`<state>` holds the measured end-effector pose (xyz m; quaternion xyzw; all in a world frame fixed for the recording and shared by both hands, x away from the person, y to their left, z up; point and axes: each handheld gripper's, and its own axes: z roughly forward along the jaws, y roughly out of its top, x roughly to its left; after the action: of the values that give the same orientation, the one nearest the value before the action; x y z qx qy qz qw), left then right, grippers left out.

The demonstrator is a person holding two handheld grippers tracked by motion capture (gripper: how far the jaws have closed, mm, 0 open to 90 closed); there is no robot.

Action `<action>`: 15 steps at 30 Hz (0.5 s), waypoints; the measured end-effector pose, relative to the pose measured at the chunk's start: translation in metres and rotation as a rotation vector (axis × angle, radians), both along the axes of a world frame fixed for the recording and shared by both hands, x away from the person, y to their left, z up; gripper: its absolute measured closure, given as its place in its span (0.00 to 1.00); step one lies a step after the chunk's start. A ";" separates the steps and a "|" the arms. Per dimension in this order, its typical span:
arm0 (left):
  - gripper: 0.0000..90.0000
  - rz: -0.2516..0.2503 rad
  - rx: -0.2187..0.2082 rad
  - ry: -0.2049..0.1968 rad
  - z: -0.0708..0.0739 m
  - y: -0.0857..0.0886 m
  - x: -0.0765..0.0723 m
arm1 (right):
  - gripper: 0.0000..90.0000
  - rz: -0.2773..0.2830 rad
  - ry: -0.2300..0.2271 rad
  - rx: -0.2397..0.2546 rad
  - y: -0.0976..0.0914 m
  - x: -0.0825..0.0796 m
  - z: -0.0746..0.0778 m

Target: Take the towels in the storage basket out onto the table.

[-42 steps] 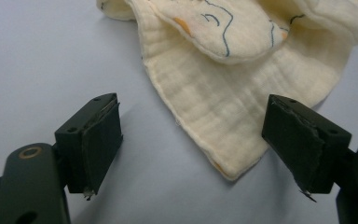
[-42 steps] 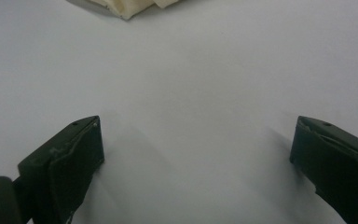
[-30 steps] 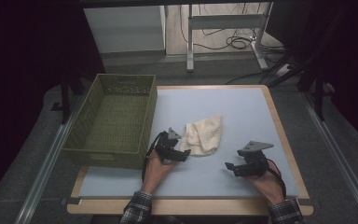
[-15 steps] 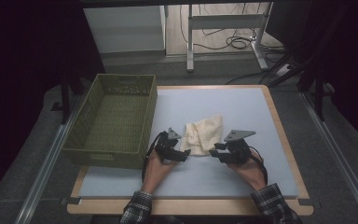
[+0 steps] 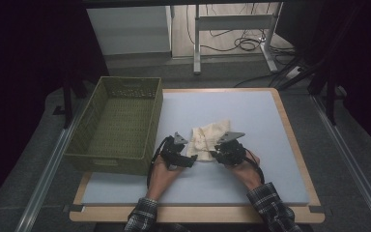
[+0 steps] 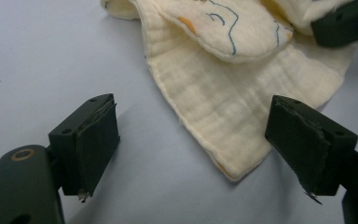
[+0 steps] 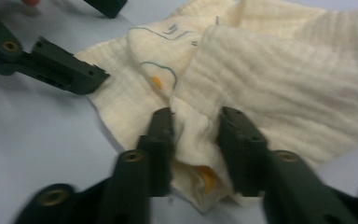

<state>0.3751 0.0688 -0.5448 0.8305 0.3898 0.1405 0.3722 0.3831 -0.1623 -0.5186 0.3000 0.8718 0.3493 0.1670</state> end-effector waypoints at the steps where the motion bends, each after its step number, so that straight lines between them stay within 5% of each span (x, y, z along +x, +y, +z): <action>1: 0.19 -0.001 0.001 0.000 0.000 0.000 0.000 | 0.86 -0.001 -0.001 0.008 -0.002 0.000 0.002; 15: 0.19 0.007 -0.012 0.000 0.000 -0.001 0.000 | 0.91 -0.110 -0.009 0.120 -0.063 0.010 0.041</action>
<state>0.3750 0.0681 -0.5452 0.8269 0.3936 0.1394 0.3767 0.3932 -0.2248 -0.4781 0.3551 0.8308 0.3927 0.1717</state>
